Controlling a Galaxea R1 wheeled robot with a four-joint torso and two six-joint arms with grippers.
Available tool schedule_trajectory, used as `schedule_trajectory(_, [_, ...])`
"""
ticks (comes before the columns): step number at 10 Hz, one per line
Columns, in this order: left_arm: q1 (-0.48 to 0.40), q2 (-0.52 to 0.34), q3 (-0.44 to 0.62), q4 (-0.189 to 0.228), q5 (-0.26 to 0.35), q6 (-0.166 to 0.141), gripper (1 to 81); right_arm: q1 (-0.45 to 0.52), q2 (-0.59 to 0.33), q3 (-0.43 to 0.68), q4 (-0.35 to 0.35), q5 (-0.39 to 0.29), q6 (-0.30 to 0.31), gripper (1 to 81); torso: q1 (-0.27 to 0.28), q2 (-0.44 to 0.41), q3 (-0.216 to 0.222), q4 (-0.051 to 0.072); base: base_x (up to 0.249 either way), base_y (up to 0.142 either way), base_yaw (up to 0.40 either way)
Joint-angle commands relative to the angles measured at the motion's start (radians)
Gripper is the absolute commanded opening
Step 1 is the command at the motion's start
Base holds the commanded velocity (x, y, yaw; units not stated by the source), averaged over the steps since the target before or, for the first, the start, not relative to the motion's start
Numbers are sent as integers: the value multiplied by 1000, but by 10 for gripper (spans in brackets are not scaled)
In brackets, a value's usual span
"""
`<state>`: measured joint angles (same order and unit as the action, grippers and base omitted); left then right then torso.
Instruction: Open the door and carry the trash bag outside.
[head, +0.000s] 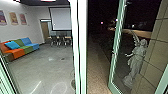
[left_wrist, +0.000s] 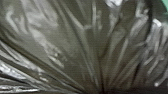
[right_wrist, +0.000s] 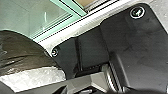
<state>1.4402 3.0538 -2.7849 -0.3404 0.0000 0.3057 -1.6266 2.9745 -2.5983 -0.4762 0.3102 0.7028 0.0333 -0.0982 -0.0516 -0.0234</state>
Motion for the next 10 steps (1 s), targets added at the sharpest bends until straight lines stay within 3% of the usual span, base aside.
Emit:
schedule_trajectory(1, [-65, 2, -2, 3, 57, -2, 10, 41, 13, -17, -13, -33, -2, 811, 0, 0, 0, 0, 0, 0, 0])
schedule_trajectory(7, [-70, 5, -1, 4, 63, 0, 10, 43, 14, -25, -13, -33, 0, 811, 0, 0, 0, 0, 0, 0, 0])
schedule_trajectory(10, [-70, 5, -2, 6, 63, 1, 10, 43, 16, -25, -13, -33, 0, 811, 0, 0, 0, 0, 0, -98, 0])
